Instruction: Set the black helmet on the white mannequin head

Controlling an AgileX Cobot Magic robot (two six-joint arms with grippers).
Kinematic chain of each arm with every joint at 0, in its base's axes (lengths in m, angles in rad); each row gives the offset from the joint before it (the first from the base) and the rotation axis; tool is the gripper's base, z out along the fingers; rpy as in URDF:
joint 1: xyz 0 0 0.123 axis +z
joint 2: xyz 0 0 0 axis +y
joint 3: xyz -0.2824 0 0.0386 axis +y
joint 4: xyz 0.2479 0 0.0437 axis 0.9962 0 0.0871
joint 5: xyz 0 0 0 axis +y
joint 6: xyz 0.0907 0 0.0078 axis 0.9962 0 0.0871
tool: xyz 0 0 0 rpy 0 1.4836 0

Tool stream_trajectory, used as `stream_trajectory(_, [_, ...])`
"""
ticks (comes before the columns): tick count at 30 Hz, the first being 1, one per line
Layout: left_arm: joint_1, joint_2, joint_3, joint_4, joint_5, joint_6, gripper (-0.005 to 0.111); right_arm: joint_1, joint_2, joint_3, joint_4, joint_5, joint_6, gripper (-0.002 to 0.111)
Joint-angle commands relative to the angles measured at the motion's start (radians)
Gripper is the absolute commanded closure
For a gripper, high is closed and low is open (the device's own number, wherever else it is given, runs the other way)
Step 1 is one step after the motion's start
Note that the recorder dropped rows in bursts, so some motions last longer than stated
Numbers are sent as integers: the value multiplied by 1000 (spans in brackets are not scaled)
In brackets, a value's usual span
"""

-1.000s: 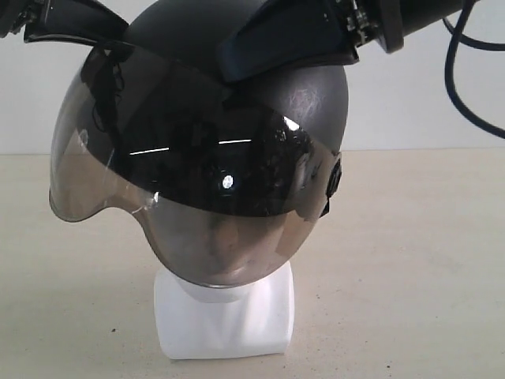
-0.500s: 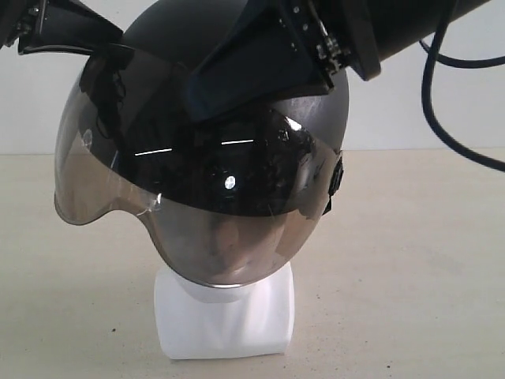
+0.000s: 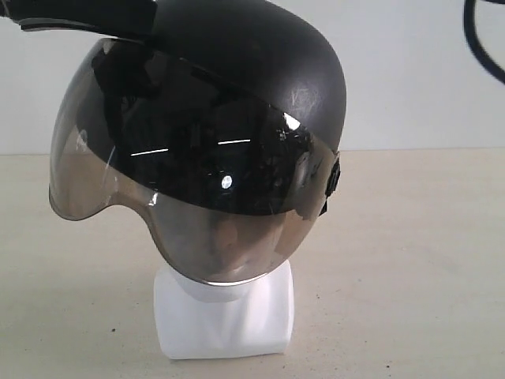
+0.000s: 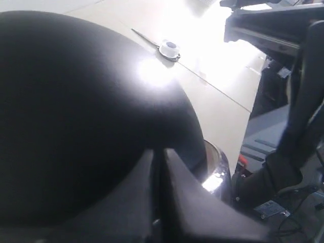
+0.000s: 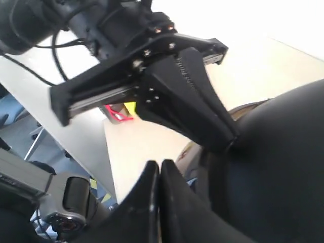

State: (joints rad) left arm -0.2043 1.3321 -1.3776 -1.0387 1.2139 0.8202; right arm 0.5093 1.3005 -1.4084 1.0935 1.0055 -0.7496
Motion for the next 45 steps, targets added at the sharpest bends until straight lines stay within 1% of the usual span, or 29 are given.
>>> stream_trajectory(1, [-3, 31, -2, 15, 7, 19, 102, 2, 56, 1, 8, -10, -20, 108])
stream_trajectory(5, [-3, 37, -2, 58, 7, -2, 102, 2, 92, 1, 3, 16, -24, 108])
stream_trajectory(8, [-3, 37, -2, 84, 7, -18, 102, 2, 109, 1, 6, 69, -18, 108])
stream_trajectory(12, [-3, 37, -2, 85, 7, -18, 102, 2, 120, 1, -15, 126, 17, 108])
stream_trajectory(19, [-3, 37, -2, 85, 7, -18, 102, 2, 120, 1, -32, 170, 44, 108])
stream_trajectory(25, [-3, 37, -2, 85, 7, -18, 102, 2, 116, 1, -20, 141, 23, 108])
stream_trajectory(28, [-3, 37, -2, 85, 7, -18, 102, 0, 98, -3, 18, 68, -4, 108])
stream_trajectory(33, [-3, 37, -2, 85, 7, -18, 102, 0, 107, -22, 20, -39, -12, 108])
stream_trajectory(35, [-3, 37, -2, 85, 7, -18, 102, 0, 124, -22, 17, -31, -12, 108])
stream_trajectory(42, [-3, 37, -2, 85, 7, -18, 102, 0, 186, -20, 14, 97, 14, 108])
stream_trajectory(45, [-3, 37, -2, 85, 7, -18, 102, 3, 190, -20, -12, 109, 24, 108])
